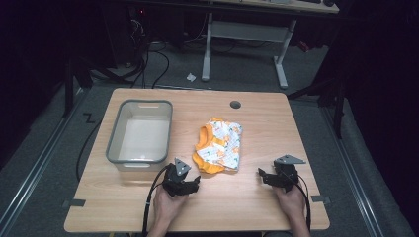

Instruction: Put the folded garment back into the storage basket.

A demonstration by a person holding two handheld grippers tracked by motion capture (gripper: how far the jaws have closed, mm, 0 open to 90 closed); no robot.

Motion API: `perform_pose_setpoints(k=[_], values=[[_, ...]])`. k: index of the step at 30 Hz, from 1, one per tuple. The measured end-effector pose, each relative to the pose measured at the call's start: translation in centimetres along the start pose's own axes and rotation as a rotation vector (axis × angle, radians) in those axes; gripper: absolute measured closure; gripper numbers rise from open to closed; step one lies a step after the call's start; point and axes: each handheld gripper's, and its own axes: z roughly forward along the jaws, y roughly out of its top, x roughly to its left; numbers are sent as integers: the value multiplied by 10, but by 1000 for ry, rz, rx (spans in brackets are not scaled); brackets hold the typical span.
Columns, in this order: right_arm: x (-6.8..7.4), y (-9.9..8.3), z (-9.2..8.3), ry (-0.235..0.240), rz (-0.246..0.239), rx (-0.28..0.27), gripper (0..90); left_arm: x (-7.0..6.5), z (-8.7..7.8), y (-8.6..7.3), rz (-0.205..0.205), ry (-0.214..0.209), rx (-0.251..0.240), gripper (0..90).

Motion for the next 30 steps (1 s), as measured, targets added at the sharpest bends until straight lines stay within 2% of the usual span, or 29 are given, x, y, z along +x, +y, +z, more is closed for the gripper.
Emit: perform_pose_setpoints(k=[3, 6, 20, 30], values=[[0, 0, 0, 0, -1, -1, 273, -2, -4, 4, 0, -10, -26, 283], [0, 0, 0, 0, -1, -1, 273, -4, -6, 7, -5, -27, -30, 283], [0, 0, 0, 0, 0, -1, 273, -14, -13, 26, 25, -65, -41, 282], [0, 0, 0, 1, 0, -1, 273, -15, -11, 36, 19, -87, -29, 267]])
